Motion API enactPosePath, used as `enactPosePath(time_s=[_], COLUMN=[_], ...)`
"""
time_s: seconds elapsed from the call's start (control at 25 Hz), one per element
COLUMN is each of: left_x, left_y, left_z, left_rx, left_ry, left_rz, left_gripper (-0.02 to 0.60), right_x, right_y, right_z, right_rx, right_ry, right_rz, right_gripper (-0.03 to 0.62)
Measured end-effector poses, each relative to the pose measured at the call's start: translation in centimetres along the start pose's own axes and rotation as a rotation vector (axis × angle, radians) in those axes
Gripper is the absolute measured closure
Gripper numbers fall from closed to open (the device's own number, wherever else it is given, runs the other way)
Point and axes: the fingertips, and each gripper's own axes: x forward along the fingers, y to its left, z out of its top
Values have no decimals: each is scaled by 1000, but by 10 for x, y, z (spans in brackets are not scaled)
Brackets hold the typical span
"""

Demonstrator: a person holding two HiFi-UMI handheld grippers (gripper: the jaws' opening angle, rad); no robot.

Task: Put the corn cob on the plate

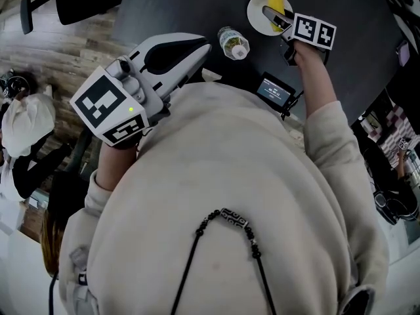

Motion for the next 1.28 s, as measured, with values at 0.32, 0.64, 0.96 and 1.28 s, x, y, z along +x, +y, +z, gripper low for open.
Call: enactPosePath(time_s=[0.32,0.64,0.96,1.28], left_x=[-4,-4,-4,-3], left_y=[-2,-1,0,-1], left_z=[-6,-9,-12,-12], left_rx=[-7,-13,-13,-9], left_ry=[-5,4,5,7], left_rz=[15,18,24,23], left_gripper=[580,580,580,580], right_x=[12,22,25,28], right_y=[2,2,0,5], right_z=[-6,-13,-16,-17], right_rx=[-127,-99,-81,-55], right_ry=[85,107,107,102], right_rz=[-58,-56,-52,-1], right_gripper=[327,327,326,326])
